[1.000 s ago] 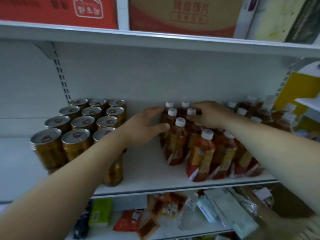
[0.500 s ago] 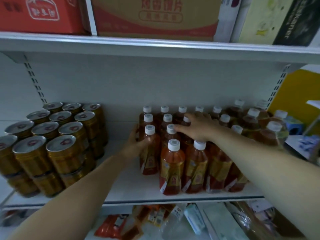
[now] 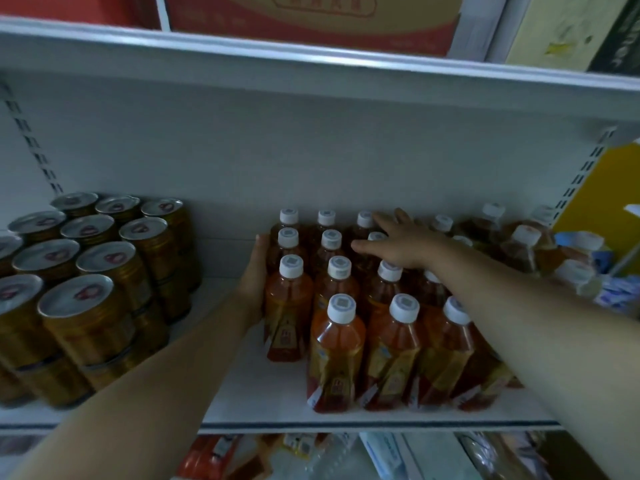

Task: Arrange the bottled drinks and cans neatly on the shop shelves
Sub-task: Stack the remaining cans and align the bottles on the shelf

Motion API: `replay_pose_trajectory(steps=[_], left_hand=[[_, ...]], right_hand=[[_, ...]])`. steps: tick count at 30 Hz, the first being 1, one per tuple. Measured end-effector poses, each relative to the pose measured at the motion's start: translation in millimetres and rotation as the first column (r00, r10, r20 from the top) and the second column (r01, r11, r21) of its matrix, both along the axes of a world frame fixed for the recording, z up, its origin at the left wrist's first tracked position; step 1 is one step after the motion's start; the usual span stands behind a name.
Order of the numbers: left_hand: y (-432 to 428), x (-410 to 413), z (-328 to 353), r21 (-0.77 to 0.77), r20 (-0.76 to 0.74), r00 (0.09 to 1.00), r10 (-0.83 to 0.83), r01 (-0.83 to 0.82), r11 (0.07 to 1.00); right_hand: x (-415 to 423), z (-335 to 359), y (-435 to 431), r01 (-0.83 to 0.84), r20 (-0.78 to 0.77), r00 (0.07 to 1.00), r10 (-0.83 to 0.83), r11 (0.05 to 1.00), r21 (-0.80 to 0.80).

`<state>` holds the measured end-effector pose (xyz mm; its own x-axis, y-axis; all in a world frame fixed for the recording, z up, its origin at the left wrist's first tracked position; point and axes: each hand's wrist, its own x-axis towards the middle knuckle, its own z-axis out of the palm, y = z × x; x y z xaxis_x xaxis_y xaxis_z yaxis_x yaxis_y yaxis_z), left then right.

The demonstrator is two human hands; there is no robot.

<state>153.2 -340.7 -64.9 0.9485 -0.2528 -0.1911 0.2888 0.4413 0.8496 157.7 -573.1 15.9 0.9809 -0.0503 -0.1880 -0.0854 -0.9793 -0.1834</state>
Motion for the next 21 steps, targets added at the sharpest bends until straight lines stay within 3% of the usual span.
replay_pose_trajectory(steps=[7, 12, 15, 18, 21], left_hand=[[-7, 1, -4, -0.05, -0.008, 1.0, -0.008, 0.007, 0.999], [3, 1, 6, 0.296, 0.071, 0.996, 0.058, -0.077, 0.952], [17, -8, 3, 0.408, 0.106, 0.983, 0.152, -0.182, 0.895], [14, -34, -17, 0.396, 0.149, 0.982, 0.116, -0.167, 0.903], [-4, -49, -24, 0.32, 0.082, 0.995, 0.056, -0.079, 0.944]], right_hand=[[2, -1, 1, -0.011, 0.023, 1.0, 0.011, 1.0, 0.0], [0, -4, -1, -0.032, 0.099, 0.995, 0.033, 0.999, -0.007], [-10, 2, -6, -0.128, 0.144, 0.982, 0.121, 0.991, 0.041], [-27, -3, -12, -0.238, 0.052, 0.97, 0.237, 0.971, 0.006], [-31, -14, -9, -0.274, 0.082, 0.956, 0.283, 0.956, -0.108]])
